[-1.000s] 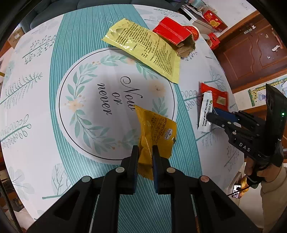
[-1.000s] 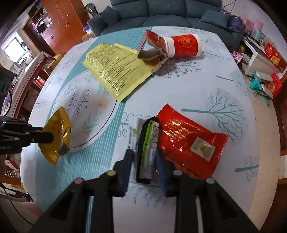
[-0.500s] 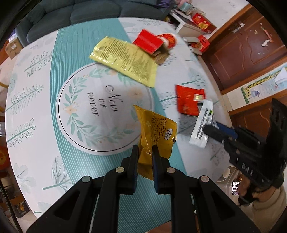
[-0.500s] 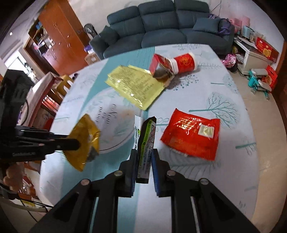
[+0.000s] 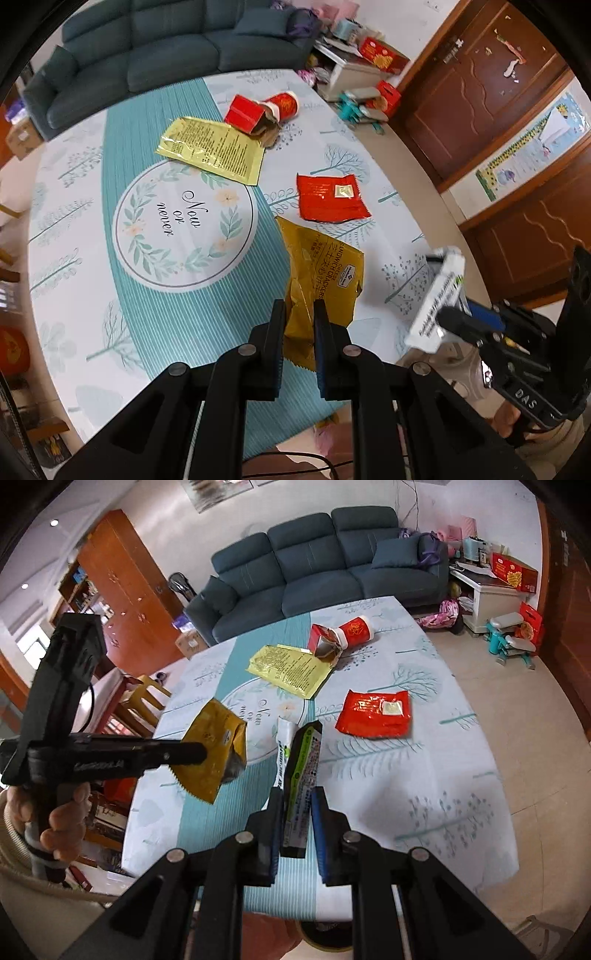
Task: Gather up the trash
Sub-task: 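Carry the yellow packet and white-red packet over the floor bin with both tools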
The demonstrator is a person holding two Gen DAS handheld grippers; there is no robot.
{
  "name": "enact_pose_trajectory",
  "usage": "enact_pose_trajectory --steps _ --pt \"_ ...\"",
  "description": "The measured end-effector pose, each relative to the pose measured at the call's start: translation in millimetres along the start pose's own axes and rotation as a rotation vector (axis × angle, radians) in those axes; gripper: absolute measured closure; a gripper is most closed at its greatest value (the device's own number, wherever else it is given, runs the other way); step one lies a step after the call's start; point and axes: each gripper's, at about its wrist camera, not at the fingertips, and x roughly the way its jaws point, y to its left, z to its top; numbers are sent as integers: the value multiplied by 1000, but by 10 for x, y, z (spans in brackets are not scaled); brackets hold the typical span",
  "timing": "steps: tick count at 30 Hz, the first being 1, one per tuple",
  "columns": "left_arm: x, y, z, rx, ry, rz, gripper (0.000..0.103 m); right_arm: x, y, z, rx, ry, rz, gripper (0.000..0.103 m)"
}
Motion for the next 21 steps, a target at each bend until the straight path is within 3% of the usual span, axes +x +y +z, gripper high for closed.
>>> enact_pose_trajectory --steps 9,21 --pt "-53 -588 -594 -79 -20 59 91 -488 -367 -495 -48 0 82 88" --pt "-132 -1155 -1629 -172 -4 150 92 -742 -669 -1239 -87 73 195 88"
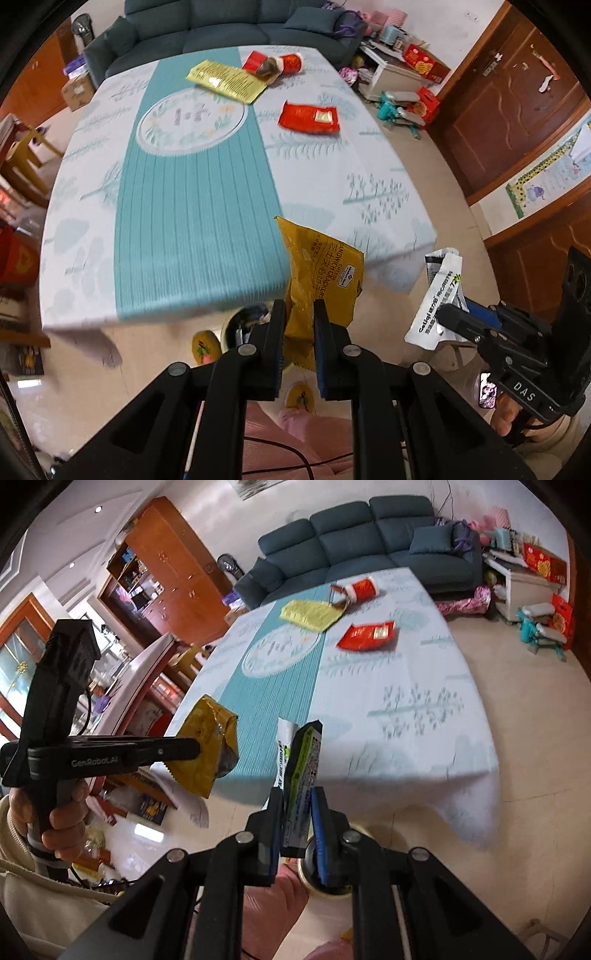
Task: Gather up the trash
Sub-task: 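Carry the yellow packet and white-red packet over the floor bin with both tools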
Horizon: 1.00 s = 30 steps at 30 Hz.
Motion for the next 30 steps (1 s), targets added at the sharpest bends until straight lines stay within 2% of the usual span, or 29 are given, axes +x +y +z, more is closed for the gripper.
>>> enact_pose_trajectory --steps 7,13,19,30 --pt "-72 -6 -395 19 33 63 92 33 82 -296 7 45 47 88" --pt "141 -14 -604 51 90 87 91 139 121 -546 51 80 53 88" --pt "660 50 -793 68 160 91 91 450 -16 -827 134 118 23 88" --pt "1979 242 -1196 131 194 125 91 1615 -419 -1435 234 139 -64 88"
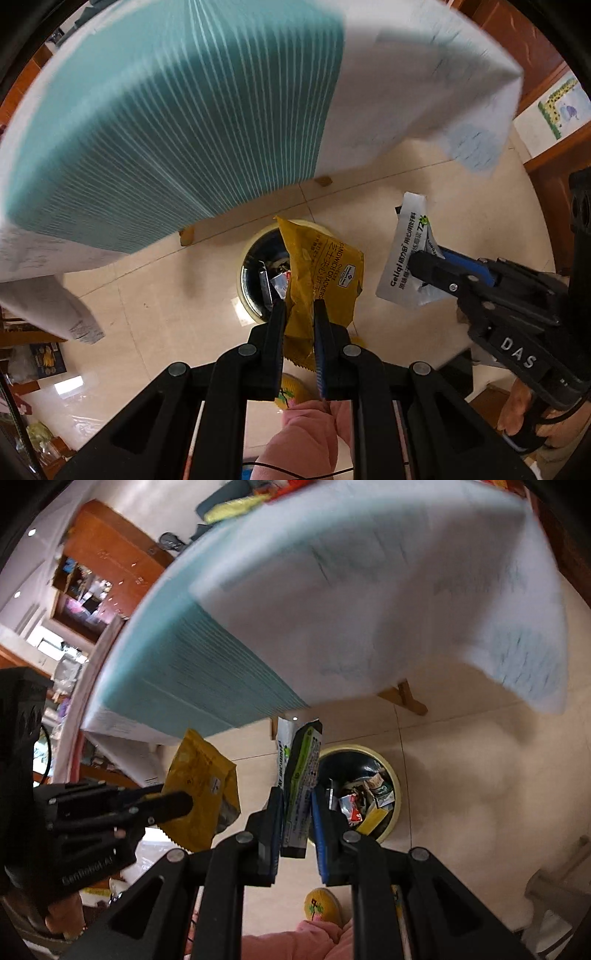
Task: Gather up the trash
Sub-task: 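Carry the yellow packet and white-red packet over the floor bin with both tools, then open both tools to drop the packets into the bin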
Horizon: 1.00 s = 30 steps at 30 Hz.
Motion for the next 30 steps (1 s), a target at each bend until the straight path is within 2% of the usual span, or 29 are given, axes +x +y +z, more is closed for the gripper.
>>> enact_pose_trajectory --steps 7,11,15,18,20,24,26,30 --pt "867 103 -11 -34 16 -15 91 829 -368 -230 52 36 -50 88" --pt "1314 131 16 -33 17 -21 91 1149 -535 -296 61 50 -72 88" --pt "1592 132 77 -21 5 -20 88 1375 -634 -310 55 54 -91 88" --pt "1695 134 67 -16 -10 -15 71 1516 -662 -282 35 55 -107 88" --pt "1739 138 55 -18 -25 6 51 1586 -677 -315 23 58 -116 88" --pt "1836 238 39 -46 -29 30 41 1707 -660 -316 9 69 -118 88" --pt "1865 318 23 -68 -23 41 30 1743 -661 -331 4 74 -113 88" --pt "1860 462 -29 -106 -23 66 26 1853 -597 -316 -12 85 -103 84"
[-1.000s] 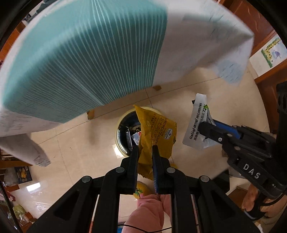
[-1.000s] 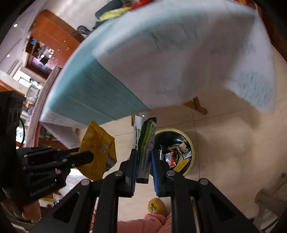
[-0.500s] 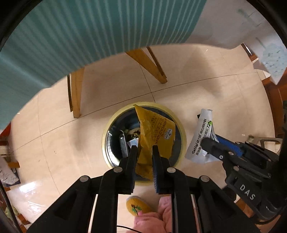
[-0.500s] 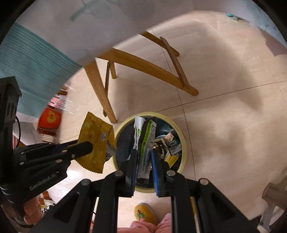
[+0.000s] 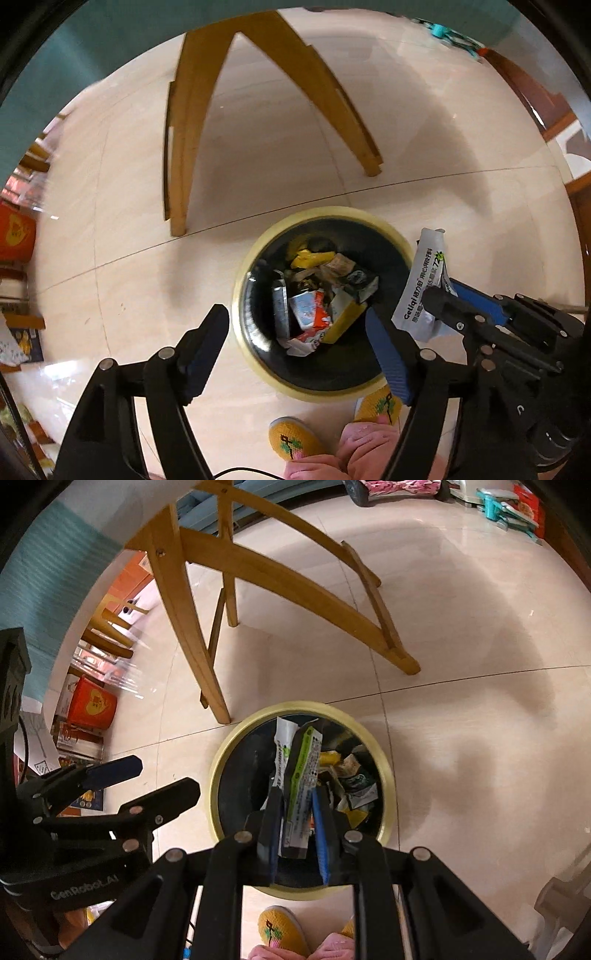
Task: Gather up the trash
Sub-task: 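Open both tools to drop the packets into the bin, then move both tools back over the table toward the red packet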
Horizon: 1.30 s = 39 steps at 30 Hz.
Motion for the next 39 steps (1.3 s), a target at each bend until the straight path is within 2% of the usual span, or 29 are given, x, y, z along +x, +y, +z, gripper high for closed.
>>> enact_pose_trajectory --steps 3,7,11,13,15,24,33,39 --pt "-58 68 -35 -31 -15 25 25 82 39 41 -5 13 9 80" --pt "-175 171 -84 -83 -33 55 24 134 52 62 30 51 15 52" --pt "-268 232 -131 -107 -48 69 24 94 95 61 25 31 15 47" --pt "-322 246 -154 -115 -47 70 24 55 107 42 20 23 16 40" --pt "-393 243 -175 -117 -50 70 24 10 137 38 17 16 6 37" --pt "-984 229 -255 -109 -62 73 24 -444 280 34 43 -3 7 36" --pt "-2068 206 -227 -57 -93 55 24 -1389 661 25 46 -16 11 36" --pt "-2837 206 -134 -12 -141 24 24 -2198 977 46 29 -71 5 36"
